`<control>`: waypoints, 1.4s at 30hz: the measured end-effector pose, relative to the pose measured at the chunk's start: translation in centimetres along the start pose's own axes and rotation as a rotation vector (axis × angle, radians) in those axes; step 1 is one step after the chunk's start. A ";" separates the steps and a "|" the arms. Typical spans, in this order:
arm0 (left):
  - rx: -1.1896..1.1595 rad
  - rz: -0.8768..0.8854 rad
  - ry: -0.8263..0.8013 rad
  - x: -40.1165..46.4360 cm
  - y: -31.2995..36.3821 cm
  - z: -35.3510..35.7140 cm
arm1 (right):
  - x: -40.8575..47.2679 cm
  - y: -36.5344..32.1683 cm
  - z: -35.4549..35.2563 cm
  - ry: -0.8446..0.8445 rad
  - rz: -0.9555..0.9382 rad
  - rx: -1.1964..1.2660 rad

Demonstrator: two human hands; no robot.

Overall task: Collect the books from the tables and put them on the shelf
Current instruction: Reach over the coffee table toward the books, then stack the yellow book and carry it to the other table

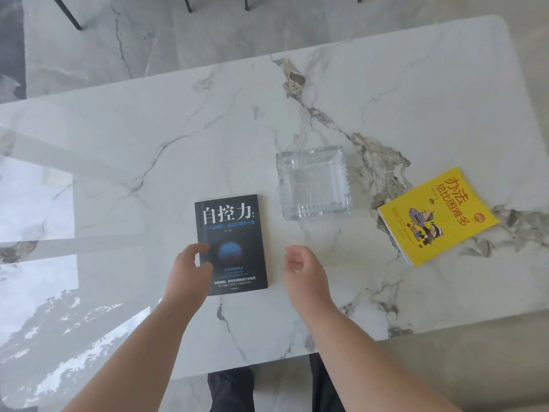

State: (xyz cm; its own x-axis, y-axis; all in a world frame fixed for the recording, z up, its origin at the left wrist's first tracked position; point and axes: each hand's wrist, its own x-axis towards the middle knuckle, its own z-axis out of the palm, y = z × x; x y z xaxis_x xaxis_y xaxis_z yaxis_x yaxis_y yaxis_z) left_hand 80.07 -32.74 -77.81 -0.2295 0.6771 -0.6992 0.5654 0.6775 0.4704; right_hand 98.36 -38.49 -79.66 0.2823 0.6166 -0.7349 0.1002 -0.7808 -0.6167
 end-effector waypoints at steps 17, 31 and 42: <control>0.273 0.345 -0.547 -5.3 20.9 26.7 | 4.7 8.0 -24.1 0.471 0.359 0.609; 0.413 0.184 -0.613 -4.3 21.0 27.9 | 6.3 8.5 -25.4 0.483 0.351 0.493; -0.058 0.201 -0.454 -5.6 16.8 7.7 | -0.9 -4.0 -15.5 0.291 -0.042 0.581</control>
State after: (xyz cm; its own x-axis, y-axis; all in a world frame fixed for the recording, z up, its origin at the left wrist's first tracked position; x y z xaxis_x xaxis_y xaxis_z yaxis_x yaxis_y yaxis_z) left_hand 96.96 -27.34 -70.08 0.2546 0.6110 -0.7496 0.5152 0.5703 0.6398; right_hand 112.52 -37.51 -72.13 0.5446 0.5294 -0.6505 -0.3925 -0.5245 -0.7555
